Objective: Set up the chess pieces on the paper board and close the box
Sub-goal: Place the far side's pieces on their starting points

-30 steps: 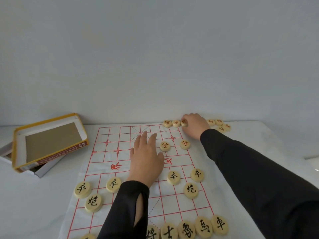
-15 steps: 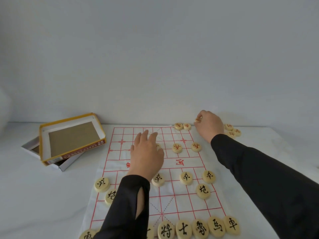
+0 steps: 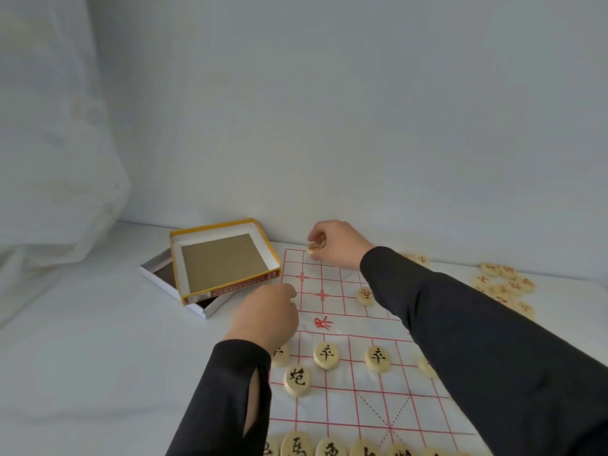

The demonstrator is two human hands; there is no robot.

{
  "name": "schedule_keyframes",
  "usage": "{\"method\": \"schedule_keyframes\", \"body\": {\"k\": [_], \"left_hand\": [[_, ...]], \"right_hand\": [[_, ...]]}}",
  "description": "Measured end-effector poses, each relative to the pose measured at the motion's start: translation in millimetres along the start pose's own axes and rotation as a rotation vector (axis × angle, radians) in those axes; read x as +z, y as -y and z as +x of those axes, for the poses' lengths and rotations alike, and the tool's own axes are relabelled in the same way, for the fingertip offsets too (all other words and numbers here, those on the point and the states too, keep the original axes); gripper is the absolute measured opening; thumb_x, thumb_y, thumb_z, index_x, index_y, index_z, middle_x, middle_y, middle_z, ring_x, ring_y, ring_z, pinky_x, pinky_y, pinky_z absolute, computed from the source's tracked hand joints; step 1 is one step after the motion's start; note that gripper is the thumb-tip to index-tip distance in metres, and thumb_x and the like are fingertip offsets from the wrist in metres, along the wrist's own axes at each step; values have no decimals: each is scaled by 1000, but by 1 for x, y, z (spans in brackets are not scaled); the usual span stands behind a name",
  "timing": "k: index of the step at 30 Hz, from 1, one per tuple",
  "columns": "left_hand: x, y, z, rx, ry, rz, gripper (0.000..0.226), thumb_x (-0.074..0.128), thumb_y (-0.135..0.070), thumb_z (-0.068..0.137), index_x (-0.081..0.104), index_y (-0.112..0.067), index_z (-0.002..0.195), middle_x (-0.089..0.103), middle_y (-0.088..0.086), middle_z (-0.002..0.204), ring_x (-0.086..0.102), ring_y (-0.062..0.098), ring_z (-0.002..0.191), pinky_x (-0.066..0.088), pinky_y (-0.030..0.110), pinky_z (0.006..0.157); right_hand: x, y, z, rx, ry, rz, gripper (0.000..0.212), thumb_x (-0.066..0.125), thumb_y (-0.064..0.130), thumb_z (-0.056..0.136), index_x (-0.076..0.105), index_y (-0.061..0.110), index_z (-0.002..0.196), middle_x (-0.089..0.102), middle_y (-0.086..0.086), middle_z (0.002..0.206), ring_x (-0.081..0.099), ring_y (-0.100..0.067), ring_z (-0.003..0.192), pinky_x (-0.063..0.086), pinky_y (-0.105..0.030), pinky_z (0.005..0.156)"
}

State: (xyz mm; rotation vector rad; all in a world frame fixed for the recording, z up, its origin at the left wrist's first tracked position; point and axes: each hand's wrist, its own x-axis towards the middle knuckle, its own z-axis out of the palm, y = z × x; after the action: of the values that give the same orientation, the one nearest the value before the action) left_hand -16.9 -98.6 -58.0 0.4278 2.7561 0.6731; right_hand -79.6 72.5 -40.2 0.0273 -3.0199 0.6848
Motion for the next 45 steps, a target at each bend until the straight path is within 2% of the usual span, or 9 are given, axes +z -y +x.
{"method": "schedule_keyframes", "body": {"k": [4,8,13,16,20,23,31,38,45], "left_hand": [[-3,10,2,-7,8,-5,40,39,-15,96,47,-25,134,49,0,135,49,19,121,42,28,100],[-5,14,4,-11,-6,0,37,40,-16,96,50,-24,131,53,0,130,51,18,117,44,29,98],[-5,12,5,-4,-3,-1,30,40,-20,96,54,-20,123,57,0,124,53,17,112,44,26,92],[-4,11,5,4,9,-1,29,42,-22,96,54,-19,123,57,-1,122,53,15,111,43,24,89],[-5,11,4,1,7,-30,30,42,-23,96,54,-19,123,58,0,120,53,16,110,42,24,89],[-5,11,4,-5,10,-38,29,42,-24,96,53,-19,123,57,0,120,53,16,109,42,24,88],[-6,11,6,-3,26,-35,31,43,-24,96,51,-19,126,57,0,122,52,15,112,41,26,92],[-6,11,2,27,14,-1,31,42,-24,96,51,-19,126,57,1,123,52,17,111,43,28,92],[-7,-5,-8,135,-16,-21,38,41,-25,97,46,-23,135,49,-1,136,46,17,124,39,30,102]], "right_hand": [[17,18,24,-68,-5,-54,24,61,18,87,62,13,111,61,-3,113,57,-19,100,45,-25,84],[37,15,33,-76,-15,-168,20,56,16,90,63,14,109,62,-7,110,58,-25,99,47,-32,85],[43,14,36,-65,-15,-125,27,58,20,90,65,12,115,59,-6,114,55,-23,104,41,-26,85],[45,16,39,-57,-34,-135,24,59,18,90,67,13,112,59,-6,113,56,-23,102,43,-28,86],[46,17,40,-43,-62,-136,21,56,13,90,65,12,109,63,-5,110,58,-24,101,47,-31,88],[46,19,38,-58,-65,-148,30,52,0,87,63,11,112,63,-7,112,57,-24,103,47,-32,90],[46,21,37,-72,-44,-213,33,52,-9,81,66,12,103,63,-6,109,57,-23,100,48,-31,88],[40,20,27,-80,-63,-158,33,55,-6,82,63,12,110,61,-7,116,55,-24,109,46,-33,91],[17,15,-6,-40,-45,-142,38,50,-5,85,61,14,116,57,-5,126,52,-22,117,41,-28,95]]}}
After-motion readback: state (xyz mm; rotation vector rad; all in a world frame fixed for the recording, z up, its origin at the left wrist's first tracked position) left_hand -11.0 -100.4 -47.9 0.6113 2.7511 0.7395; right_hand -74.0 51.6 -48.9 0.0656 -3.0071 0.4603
